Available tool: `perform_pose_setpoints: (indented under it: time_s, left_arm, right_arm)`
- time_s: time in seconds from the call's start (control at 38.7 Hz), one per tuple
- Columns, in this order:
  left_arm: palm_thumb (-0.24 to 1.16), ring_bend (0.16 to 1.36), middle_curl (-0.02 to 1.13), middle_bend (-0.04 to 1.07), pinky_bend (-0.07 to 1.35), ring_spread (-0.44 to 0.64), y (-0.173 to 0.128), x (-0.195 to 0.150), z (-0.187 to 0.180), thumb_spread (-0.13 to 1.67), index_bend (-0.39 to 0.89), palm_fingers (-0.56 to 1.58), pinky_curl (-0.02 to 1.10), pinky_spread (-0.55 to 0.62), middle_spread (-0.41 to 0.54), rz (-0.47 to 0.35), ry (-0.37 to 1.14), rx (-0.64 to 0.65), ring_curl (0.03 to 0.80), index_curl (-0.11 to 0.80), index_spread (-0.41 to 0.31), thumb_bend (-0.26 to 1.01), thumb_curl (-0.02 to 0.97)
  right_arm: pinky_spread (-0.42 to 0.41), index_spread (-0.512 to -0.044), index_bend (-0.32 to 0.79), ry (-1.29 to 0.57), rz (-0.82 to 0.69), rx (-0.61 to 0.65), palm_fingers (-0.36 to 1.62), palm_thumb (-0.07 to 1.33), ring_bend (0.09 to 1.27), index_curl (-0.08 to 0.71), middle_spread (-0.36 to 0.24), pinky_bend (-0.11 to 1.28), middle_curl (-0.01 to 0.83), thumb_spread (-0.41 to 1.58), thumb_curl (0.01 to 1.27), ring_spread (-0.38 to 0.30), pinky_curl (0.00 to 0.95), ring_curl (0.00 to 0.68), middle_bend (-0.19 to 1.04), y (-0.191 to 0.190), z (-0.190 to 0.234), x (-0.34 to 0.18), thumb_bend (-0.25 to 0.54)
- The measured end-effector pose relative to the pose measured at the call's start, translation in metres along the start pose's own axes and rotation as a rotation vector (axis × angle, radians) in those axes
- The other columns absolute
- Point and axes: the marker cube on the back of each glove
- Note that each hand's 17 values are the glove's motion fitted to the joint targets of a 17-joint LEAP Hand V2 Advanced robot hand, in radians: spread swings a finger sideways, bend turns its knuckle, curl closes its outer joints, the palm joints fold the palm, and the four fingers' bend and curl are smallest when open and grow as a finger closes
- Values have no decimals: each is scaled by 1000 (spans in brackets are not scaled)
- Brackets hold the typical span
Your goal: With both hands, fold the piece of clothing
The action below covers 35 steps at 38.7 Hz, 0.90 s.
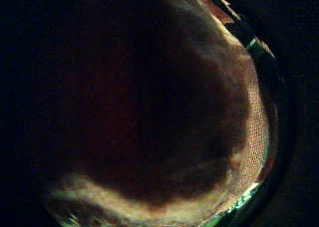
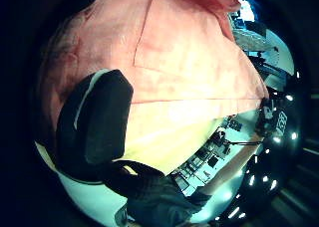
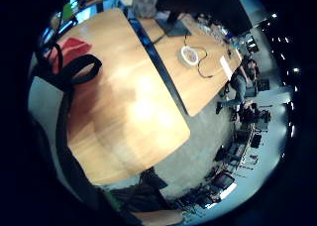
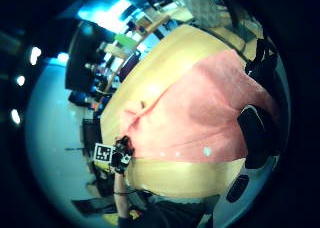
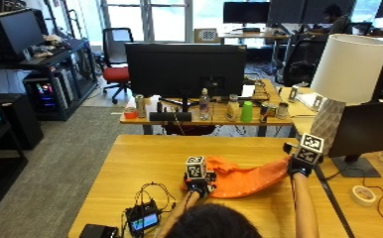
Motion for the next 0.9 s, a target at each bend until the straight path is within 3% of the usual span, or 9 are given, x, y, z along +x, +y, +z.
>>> perform_pose_setpoints:
  time_s: [0.08, 0.26, 0.44, 0.46, 0.59, 0.75, 0.9]
  left_arm:
    - [183, 476, 283, 173, 486, 134, 5, 1, 1, 1289, 163, 292, 391, 106, 85, 3, 67, -68, 327, 338, -58, -1, 214]
    - [211, 446, 295, 178, 456, 120, -2, -3, -7, 1309, 169, 343, 379, 106, 77, 80, 186, -13, 316, 347, -57, -3, 217]
    - [264, 409, 321, 217, 405, 107, -8, -14, -33, 1344, 178, 434, 366, 117, 46, 107, 408, 191, 308, 365, -60, 10, 226]
    - [266, 404, 313, 190, 408, 111, -8, -18, -39, 1345, 176, 418, 366, 118, 47, 86, 424, 243, 304, 366, -60, 7, 226]
    - [331, 418, 348, 290, 345, 47, 2, -53, -78, 1402, 152, 631, 341, 103, -20, -135, 383, 519, 302, 359, -68, 39, 237]
    - [402, 420, 387, 316, 320, 0, 21, -85, -107, 1477, 141, 698, 345, 80, -70, -306, 320, 590, 320, 356, -77, 80, 256]
    - [451, 434, 384, 187, 340, 24, 15, -115, -110, 1525, 148, 606, 365, 98, -34, -417, 279, 600, 341, 362, -70, 109, 274]
  right_arm:
    - [-285, -255, 189, 26, -49, 48, 1297, 1113, 727, 433, -161, 600, 546, 1111, 298, -238, 464, 517, 408, -4, -20, -26, 13]
    - [-287, -255, 182, 74, -176, 90, 1301, 1119, 728, 442, -162, 626, 549, 1135, 291, -239, 469, 515, 402, 22, -70, -108, -2]
    - [-285, -256, 182, 83, -232, 66, 1297, 1123, 729, 449, -161, 641, 551, 1146, 286, -238, 475, 514, 397, 37, -78, -184, -7]
    - [-285, -256, 182, 73, -237, 61, 1297, 1123, 729, 450, -161, 641, 552, 1150, 284, -238, 475, 514, 397, 41, -79, -195, -8]
    - [-286, -251, 157, -4, -285, 18, 1289, 1140, 735, 443, -159, 663, 554, 1144, 288, -237, 479, 514, 399, 68, -67, -266, -2]
    - [-287, -243, 127, -73, -339, -51, 1281, 1185, 753, 419, -160, 696, 555, 1124, 308, -240, 484, 515, 410, 80, -9, -341, 6]
    - [-297, -240, 116, -176, -336, -129, 1279, 1212, 767, 394, -159, 715, 554, 1098, 326, -241, 484, 513, 426, 163, 0, -370, 2]
